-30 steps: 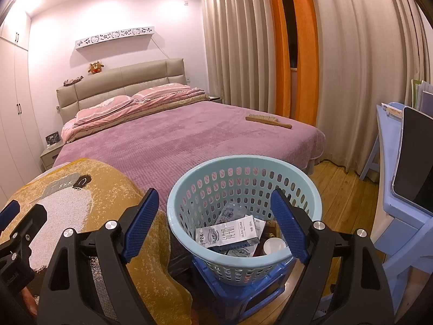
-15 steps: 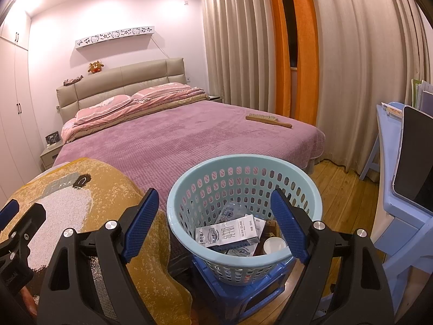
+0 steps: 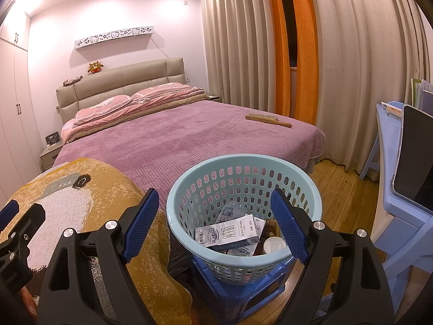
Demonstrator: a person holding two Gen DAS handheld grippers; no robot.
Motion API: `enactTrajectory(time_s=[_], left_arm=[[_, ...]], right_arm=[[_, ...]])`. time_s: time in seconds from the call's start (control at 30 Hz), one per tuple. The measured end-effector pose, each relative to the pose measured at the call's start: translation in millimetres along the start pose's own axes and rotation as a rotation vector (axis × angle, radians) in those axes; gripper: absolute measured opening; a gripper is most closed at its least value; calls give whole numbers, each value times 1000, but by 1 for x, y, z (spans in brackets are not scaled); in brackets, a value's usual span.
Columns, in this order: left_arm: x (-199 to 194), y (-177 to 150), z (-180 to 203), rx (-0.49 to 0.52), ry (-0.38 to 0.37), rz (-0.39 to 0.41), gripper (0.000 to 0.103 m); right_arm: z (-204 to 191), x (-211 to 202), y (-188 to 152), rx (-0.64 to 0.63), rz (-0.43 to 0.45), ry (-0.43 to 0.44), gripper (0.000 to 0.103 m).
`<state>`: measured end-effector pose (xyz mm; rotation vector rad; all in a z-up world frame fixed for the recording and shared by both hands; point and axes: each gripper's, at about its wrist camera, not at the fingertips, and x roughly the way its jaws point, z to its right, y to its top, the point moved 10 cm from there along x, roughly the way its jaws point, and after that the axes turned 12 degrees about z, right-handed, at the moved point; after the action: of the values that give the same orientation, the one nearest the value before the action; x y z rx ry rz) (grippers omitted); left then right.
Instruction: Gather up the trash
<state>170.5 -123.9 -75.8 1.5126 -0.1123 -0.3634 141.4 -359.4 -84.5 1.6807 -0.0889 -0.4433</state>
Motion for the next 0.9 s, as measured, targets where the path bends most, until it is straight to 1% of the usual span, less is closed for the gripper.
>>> enactTrajectory(time_s=[0.4,0.73,0.9], left_arm=[[-2,0,-1,7,-4,-1,95],[-4,3,-6,24,17,8,95],[-3,3,-7,0,-7,-9,95]], right_arm=[[0,0,0,0,1,-1,80],[0,0,-1,0,-2,0,80],[0,-1,0,-1,0,-1,80]])
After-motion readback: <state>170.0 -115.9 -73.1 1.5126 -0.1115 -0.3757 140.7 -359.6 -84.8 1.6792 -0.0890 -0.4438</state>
